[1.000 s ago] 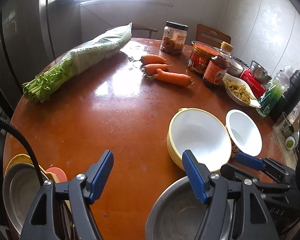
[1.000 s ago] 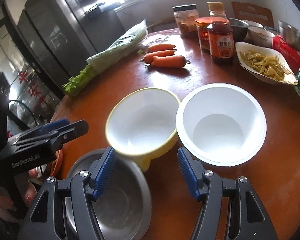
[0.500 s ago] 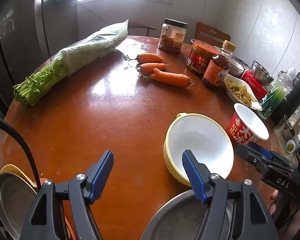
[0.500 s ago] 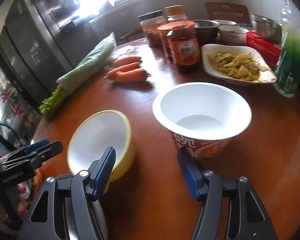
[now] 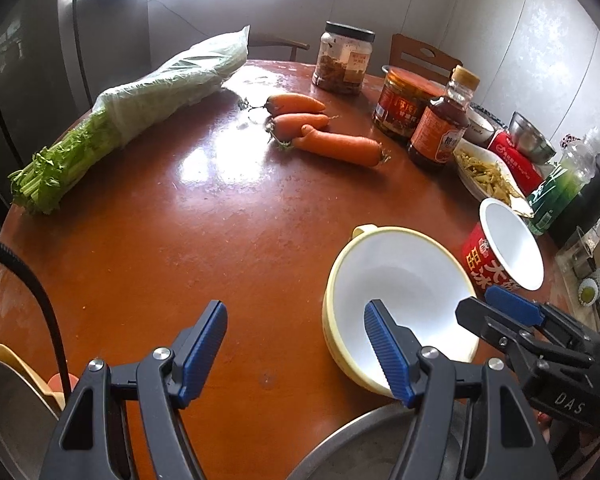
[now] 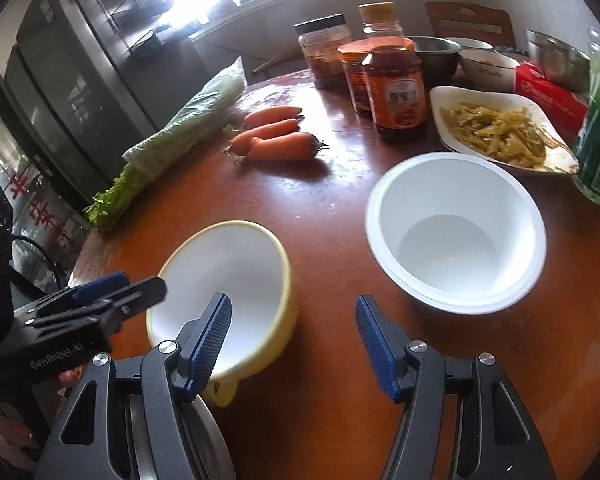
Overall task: Organize plates and bowls
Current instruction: 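Grasp the yellow bowl rim with the left tool and lift it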
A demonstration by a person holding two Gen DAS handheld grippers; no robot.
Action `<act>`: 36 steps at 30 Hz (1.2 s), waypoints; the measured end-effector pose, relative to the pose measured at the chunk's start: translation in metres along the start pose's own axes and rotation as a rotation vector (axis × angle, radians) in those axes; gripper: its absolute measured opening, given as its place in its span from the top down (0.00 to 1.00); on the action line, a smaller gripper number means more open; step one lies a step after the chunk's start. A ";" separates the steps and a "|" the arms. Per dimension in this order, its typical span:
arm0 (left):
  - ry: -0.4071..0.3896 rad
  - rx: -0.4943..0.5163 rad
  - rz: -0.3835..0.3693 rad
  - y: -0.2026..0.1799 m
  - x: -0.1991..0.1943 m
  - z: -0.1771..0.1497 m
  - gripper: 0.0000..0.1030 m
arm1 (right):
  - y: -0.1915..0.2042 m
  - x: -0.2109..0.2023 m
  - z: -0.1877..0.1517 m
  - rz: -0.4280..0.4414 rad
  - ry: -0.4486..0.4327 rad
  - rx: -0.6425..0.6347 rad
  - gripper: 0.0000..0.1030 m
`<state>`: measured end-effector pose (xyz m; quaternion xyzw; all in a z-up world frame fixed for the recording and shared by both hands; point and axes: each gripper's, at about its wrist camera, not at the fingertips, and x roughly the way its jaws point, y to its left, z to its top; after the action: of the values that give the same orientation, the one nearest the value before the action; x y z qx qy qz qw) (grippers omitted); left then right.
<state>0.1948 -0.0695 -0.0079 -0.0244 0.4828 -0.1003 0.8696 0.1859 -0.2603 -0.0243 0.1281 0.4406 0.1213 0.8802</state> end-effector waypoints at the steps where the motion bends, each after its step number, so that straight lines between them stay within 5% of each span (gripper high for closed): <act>1: 0.007 0.001 -0.001 0.000 0.002 0.000 0.31 | 0.003 0.003 0.001 -0.007 0.005 -0.016 0.36; 4: 0.013 0.004 -0.010 -0.001 0.007 0.000 0.31 | 0.011 0.008 0.003 -0.019 0.015 -0.058 0.38; 9: 0.036 0.017 -0.026 -0.007 0.017 -0.001 0.32 | 0.023 0.013 0.003 -0.018 0.009 -0.120 0.54; 13: 0.049 0.023 -0.050 -0.010 0.022 -0.002 0.43 | 0.029 0.017 0.001 -0.046 0.010 -0.168 0.63; 17: 0.076 0.040 -0.090 -0.016 0.029 -0.003 0.68 | 0.034 0.022 0.000 -0.068 0.014 -0.200 0.66; 36: -0.029 -0.035 -0.072 0.002 0.007 0.011 0.69 | 0.058 0.021 0.021 -0.059 -0.058 -0.267 0.70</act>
<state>0.2078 -0.0694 -0.0080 -0.0587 0.4709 -0.1228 0.8716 0.2093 -0.2011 -0.0086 0.0001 0.3985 0.1490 0.9050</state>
